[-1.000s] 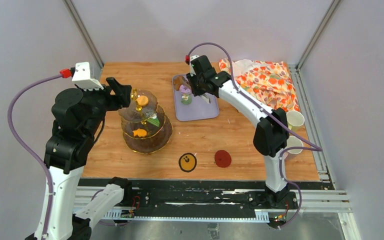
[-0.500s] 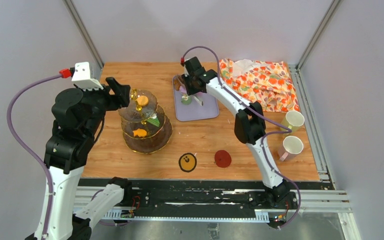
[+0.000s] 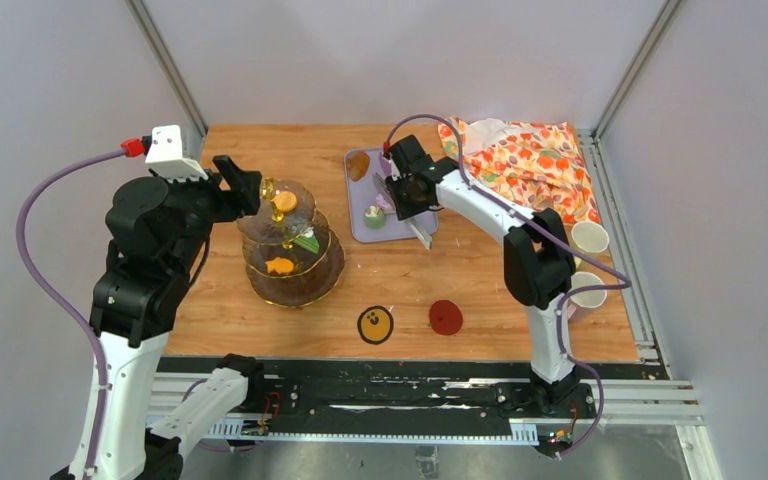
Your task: Serve the afternoon tea
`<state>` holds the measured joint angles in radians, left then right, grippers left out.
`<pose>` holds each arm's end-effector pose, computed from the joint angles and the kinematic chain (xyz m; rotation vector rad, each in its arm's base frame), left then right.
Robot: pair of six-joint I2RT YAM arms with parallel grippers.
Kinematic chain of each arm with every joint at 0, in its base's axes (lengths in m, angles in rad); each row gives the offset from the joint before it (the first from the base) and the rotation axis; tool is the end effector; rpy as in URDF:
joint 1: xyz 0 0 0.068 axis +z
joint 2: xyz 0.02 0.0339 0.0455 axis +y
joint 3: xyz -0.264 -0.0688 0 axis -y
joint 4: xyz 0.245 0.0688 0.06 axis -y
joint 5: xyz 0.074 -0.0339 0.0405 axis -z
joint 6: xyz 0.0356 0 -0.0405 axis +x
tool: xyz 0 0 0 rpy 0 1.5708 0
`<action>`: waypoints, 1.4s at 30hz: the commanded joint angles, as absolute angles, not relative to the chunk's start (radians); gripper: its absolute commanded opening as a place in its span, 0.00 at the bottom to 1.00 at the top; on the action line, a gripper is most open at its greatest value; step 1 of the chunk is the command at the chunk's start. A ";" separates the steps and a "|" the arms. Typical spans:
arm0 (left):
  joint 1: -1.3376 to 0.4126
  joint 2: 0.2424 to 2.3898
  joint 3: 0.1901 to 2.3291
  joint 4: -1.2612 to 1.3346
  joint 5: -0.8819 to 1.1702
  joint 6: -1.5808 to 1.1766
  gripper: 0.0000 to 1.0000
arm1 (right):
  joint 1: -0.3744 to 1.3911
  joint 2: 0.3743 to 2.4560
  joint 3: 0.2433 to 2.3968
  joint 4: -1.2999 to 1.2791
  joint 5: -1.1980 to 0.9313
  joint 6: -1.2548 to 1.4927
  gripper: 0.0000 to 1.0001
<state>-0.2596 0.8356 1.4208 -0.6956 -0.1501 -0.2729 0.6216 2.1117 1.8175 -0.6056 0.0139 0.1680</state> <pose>0.1198 -0.0263 0.4826 -0.1245 1.6827 -0.2744 0.3872 0.2768 0.2404 -0.5559 2.4358 0.3190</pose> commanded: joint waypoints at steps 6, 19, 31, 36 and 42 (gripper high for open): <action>-0.265 0.821 1.405 -0.661 -0.143 -0.277 0.74 | 0.611 1.846 1.644 -0.647 -0.033 0.147 0.01; -0.265 0.823 1.381 -0.636 -0.105 -0.306 0.74 | 0.612 1.849 1.662 -0.646 -0.024 0.138 0.01; -0.265 0.830 1.392 -0.636 -0.104 -0.302 0.74 | 0.573 1.821 1.497 -0.660 0.016 0.132 0.01; -0.265 0.835 1.386 -0.627 -0.092 -0.310 0.74 | 0.552 1.753 1.446 -0.693 0.019 0.117 0.01; -0.265 0.834 1.388 -0.624 -0.085 -0.314 0.74 | 0.549 1.651 1.426 -0.702 0.025 0.110 0.00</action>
<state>-0.2596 0.8349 1.3827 -0.6582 -0.0975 -0.3065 0.5583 1.7432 1.4380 -0.6819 0.0044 0.1295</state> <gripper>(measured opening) 0.739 0.271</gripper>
